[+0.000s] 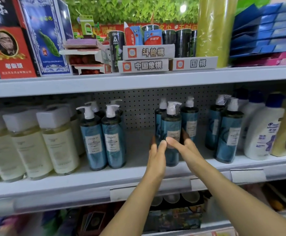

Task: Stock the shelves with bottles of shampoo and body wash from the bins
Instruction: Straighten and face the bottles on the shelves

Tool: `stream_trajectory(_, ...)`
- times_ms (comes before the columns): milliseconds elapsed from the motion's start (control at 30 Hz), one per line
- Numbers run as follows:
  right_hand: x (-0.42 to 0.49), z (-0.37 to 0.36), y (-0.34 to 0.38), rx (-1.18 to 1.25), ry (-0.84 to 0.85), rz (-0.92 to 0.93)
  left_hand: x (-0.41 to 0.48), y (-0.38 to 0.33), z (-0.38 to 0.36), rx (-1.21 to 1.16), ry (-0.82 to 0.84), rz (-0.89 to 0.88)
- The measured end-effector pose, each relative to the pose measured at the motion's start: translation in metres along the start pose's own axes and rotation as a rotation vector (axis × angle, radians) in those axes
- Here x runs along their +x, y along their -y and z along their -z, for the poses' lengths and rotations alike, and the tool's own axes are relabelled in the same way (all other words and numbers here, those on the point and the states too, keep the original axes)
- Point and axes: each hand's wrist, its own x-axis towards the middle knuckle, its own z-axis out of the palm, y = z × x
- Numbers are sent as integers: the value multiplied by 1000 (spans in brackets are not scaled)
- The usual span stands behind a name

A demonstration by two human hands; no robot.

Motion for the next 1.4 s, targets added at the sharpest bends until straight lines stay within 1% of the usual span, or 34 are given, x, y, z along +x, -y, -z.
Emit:
stream_trajectory(133,12,5,-2,-41,84,-50,-2,-16,0,-75,-55,-12)
stream_trajectory(267,24,10,-12,-81,114,-101,-8,-21,3,-34,-132,-87)
stream_trajectory(333,27,8,-16,-79,121,-100,-13,-19,7,-4,-171,-120)
stream_trajectory(367,27,6,-18,-71,118,-90,-14,-17,10,11,-207,-165)
stream_trajectory(433,27,1,-20,-45,93,-68,-15,-11,17,83,-349,-314)
stream_trajectory(500,27,-3,-20,-1,81,-59,-17,-4,26,188,-569,-469)
stream_trajectory(533,28,-4,-21,10,82,-60,-18,-3,32,214,-677,-519)
stream_trajectory(567,28,-5,-21,15,85,-59,-19,-1,38,210,-767,-547)
stream_trajectory(633,29,-7,-21,21,91,-57,-18,-2,55,142,-857,-505)
stream_trajectory(733,31,-12,-21,39,95,-71,-14,-5,83,97,-820,-317)
stream_trajectory(800,33,-17,-22,37,107,-87,-10,-6,100,135,-795,-281)
stream_trajectory(900,36,-27,-23,13,110,-97,1,-6,126,139,-771,-335)
stream_trajectory(1033,38,-45,-22,13,115,-91,15,-1,150,121,-709,-333)
stream_trajectory(1200,38,-70,-19,13,137,-58,24,12,161,123,-649,-342)
stream_trajectory(1400,38,-91,-23,10,161,-32,30,20,167,42,-622,-401)
